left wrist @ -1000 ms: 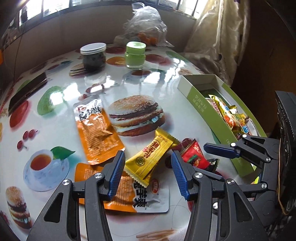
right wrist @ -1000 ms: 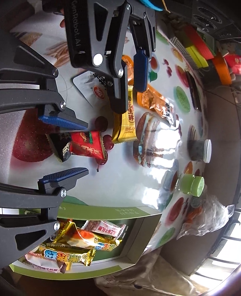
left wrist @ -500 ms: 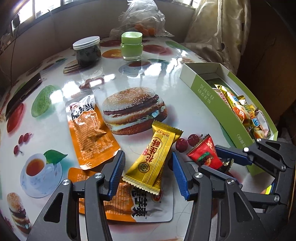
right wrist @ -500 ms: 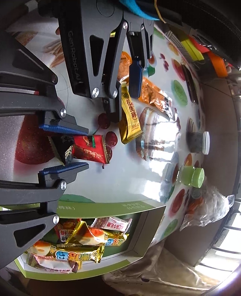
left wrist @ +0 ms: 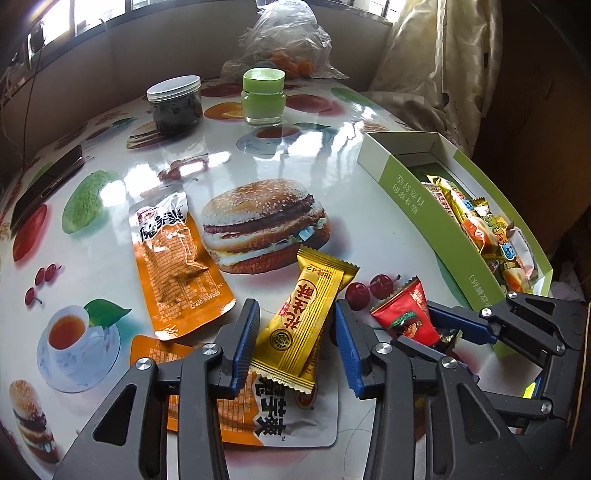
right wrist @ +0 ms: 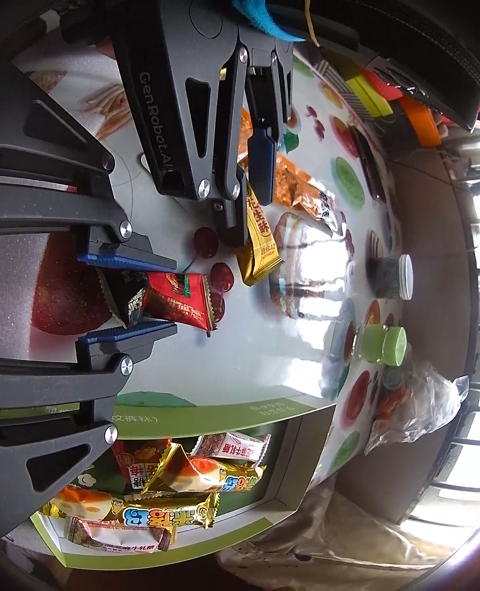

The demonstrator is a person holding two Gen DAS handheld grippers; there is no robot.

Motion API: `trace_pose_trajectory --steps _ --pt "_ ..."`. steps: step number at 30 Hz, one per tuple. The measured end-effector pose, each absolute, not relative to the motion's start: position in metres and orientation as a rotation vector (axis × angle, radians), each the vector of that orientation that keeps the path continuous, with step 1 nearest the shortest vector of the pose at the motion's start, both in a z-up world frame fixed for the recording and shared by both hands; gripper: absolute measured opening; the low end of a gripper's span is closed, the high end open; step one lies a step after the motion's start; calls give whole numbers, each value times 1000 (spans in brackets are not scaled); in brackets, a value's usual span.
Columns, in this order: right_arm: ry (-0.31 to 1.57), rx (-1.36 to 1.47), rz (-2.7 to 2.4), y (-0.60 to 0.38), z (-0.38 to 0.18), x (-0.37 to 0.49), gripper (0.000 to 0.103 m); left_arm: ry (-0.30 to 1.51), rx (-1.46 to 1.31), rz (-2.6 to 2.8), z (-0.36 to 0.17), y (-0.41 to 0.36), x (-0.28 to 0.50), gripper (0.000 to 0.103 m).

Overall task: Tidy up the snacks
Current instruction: 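Grasp the yellow peanut candy with the left gripper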

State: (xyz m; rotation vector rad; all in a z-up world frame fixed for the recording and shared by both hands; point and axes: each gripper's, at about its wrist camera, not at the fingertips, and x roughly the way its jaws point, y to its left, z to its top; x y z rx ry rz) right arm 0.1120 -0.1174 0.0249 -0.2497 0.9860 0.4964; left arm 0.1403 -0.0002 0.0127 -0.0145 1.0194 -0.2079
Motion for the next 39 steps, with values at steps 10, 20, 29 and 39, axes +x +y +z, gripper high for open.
trace_pose_trajectory --steps 10,20,29,39 --pt "986 -240 489 -119 25 111 25 1004 -24 -207 18 0 136 28" --pt "987 -233 476 -119 26 108 24 964 -37 -198 32 4 126 28" --pt "985 -224 467 -119 27 105 23 984 -92 -207 27 14 127 28" --pt "986 -222 473 -116 26 102 24 1028 -52 -214 13 -1 133 42"
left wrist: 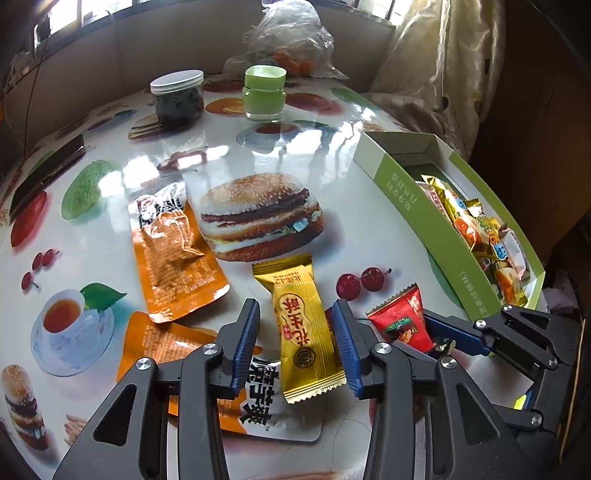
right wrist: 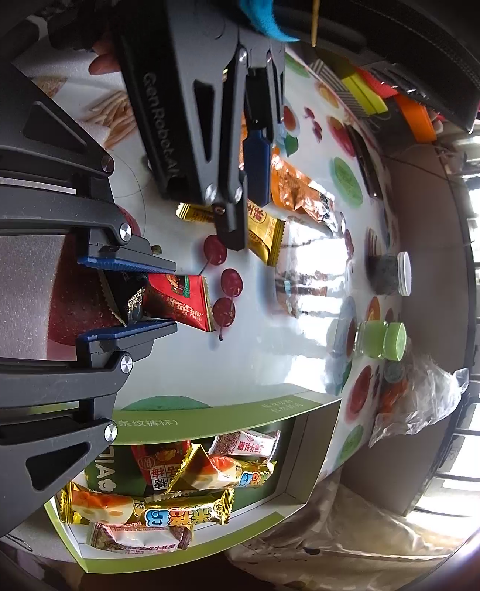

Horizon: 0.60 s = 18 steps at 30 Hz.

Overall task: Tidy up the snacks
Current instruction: 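Grasp the yellow peanut candy with the left gripper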

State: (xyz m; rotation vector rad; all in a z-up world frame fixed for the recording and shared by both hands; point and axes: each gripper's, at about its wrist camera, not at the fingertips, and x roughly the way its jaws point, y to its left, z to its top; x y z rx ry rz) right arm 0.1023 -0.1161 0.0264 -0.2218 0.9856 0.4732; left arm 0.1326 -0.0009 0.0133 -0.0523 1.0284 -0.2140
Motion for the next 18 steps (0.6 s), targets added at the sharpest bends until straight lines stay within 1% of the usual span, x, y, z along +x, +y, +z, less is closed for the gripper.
trace_pose_trajectory --steps 4,6,7,18 --pt "986 -220 474 -116 26 102 24 1020 -54 -204 13 -1 132 42" --pt "985 -219 472 -116 26 102 24 1020 -56 -189 13 0 133 34" --pt "985 -218 471 -116 26 102 24 1023 -50 -182 13 1 134 26" --pt "964 -201 464 -120 34 99 23 989 -49 -171 25 5 125 26"
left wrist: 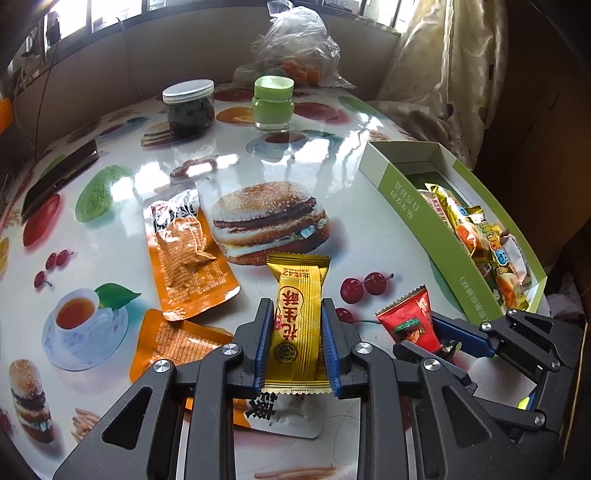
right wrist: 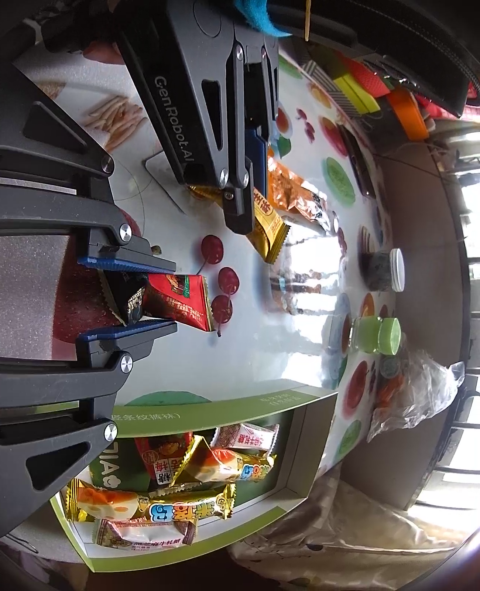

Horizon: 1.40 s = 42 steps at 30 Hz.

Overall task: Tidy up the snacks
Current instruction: 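Grasp the yellow peanut candy with the left gripper, then carry the peanut candy and red packet in both grippers over the green box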

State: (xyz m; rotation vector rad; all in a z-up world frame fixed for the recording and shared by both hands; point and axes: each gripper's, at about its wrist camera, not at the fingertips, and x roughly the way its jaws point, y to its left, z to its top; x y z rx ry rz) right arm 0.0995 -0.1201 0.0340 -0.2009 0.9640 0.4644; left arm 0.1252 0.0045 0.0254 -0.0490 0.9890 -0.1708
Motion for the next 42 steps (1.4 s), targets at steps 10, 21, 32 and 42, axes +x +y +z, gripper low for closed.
trace_pose_trajectory --steps 10,21,32,42 --pt "910 -149 456 -130 57 94 23 913 -49 -175 59 4 115 26" --pt "851 -117 428 -148 79 89 23 860 -36 -206 82 -10 115 26" --pt "829 -69 357 -182 88 92 23 854 -39 -257 87 -35 124 26" --pt "843 -44 309 -206 84 95 23 862 -27 -299 85 -60 135 26"
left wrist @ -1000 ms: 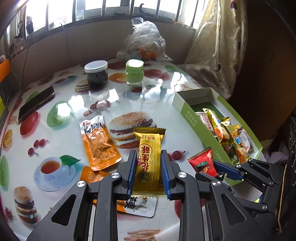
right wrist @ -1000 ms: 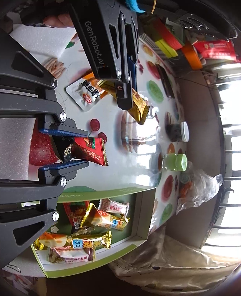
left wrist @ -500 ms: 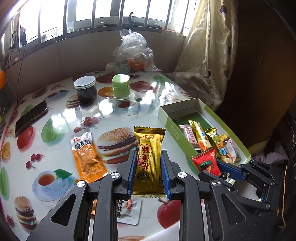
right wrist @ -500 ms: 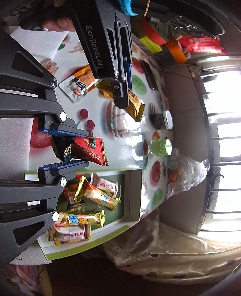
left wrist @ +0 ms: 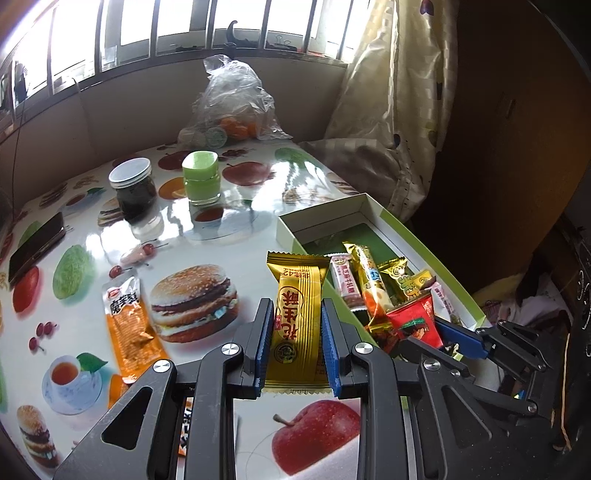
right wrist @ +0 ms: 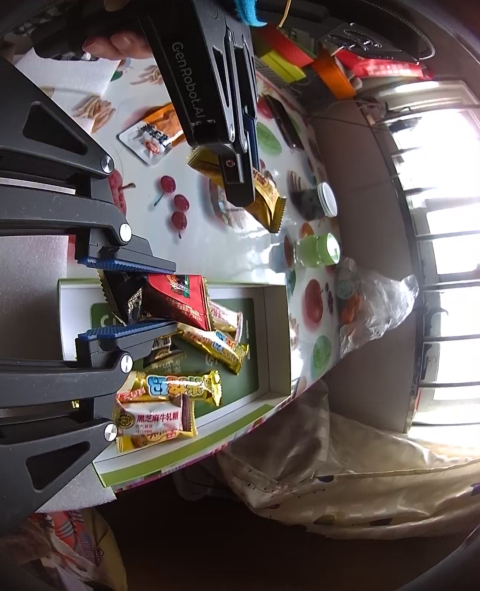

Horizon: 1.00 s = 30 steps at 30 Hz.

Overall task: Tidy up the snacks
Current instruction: 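Carry the peanut candy and red packet in both grippers over the green box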

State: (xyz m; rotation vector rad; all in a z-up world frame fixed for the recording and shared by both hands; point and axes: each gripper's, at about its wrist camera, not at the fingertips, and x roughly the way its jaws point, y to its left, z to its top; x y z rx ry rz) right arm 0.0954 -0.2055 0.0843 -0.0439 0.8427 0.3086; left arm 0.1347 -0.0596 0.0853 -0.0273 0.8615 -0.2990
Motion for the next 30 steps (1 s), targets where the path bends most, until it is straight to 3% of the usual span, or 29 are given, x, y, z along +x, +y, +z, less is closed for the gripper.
trace_pose_trajectory --steps 30 --pt "866 11 131 -278 64 131 23 937 -2 -396 58 -120 159 26"
